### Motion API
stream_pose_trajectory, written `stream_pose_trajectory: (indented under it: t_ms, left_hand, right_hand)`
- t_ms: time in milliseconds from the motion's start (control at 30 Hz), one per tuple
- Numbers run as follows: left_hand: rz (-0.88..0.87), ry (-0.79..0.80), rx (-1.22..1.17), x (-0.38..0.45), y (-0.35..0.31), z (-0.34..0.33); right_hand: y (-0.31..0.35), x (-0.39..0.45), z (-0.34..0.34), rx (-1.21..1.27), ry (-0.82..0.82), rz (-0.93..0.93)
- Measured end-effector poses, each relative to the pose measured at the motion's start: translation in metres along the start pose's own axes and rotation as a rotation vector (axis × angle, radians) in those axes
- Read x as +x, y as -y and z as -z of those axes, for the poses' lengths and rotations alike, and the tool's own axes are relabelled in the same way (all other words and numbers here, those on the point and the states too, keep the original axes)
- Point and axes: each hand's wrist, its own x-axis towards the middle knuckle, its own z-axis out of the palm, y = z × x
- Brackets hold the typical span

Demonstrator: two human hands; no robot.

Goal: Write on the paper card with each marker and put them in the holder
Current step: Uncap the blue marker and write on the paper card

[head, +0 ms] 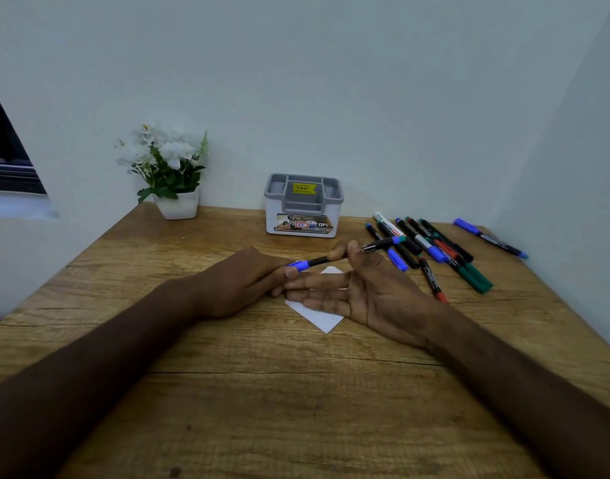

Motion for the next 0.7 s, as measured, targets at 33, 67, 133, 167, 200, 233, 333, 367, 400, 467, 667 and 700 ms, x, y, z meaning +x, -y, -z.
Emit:
stream_pose_trajectory:
  t_ms: [33, 67, 133, 167, 200, 233, 333, 367, 400, 467, 667, 700]
  left_hand:
    - [0.01, 0.003, -0.023, -0.001, 0.002, 0.0]
    - [0.017, 0.005, -0.035, -0.002, 0.003, -0.001]
    - [0.032, -0.012, -0.068, -0.002, 0.003, -0.001]
    - [0.038, -0.033, -0.101, -0.002, 0.002, -0.002]
    - [0.038, -0.054, -0.136, -0.002, 0.001, -0.001]
    - [0.034, -0.064, -0.168, -0.001, 0.001, -0.001]
    - [0.056, -0.03, -0.229, -0.002, 0.003, -0.002]
    - [0.079, -0.017, -0.257, -0.002, 0.004, -0.003]
    - [0.098, -0.009, -0.285, -0.002, 0.006, -0.003]
    - [0.109, -0.022, -0.299, -0.002, 0.009, -0.004]
    - [0.011, -0.105, -0.185, -0.001, 0.003, -0.002]
    - [0.02, -0.11, -0.16, 0.0, 0.002, -0.002]
  right_hand:
    - [0.002, -0.001, 0.002, 0.034, 0.001, -0.004]
    - [0.003, -0.002, 0.003, 0.053, 0.001, -0.007]
    - [0.005, -0.003, 0.004, 0.058, -0.004, -0.009]
    - [0.004, -0.002, 0.005, 0.052, -0.016, -0.009]
    - [0.005, -0.002, 0.005, 0.046, -0.031, -0.008]
    - [0.005, -0.002, 0.005, 0.04, -0.057, 0.0]
    - [0.006, 0.0, 0.0, 0.04, -0.232, 0.046]
    - [0.004, 0.001, -0.001, 0.049, -0.308, 0.08]
    - [0.003, 0.002, -0.003, 0.046, -0.379, 0.118]
    - [0.001, 0.004, -0.005, -0.009, -0.456, 0.163]
    - [-0.003, 0.004, -0.006, -0.12, -0.411, 0.151]
    - [-0.003, 0.004, -0.004, -0.159, -0.396, 0.143]
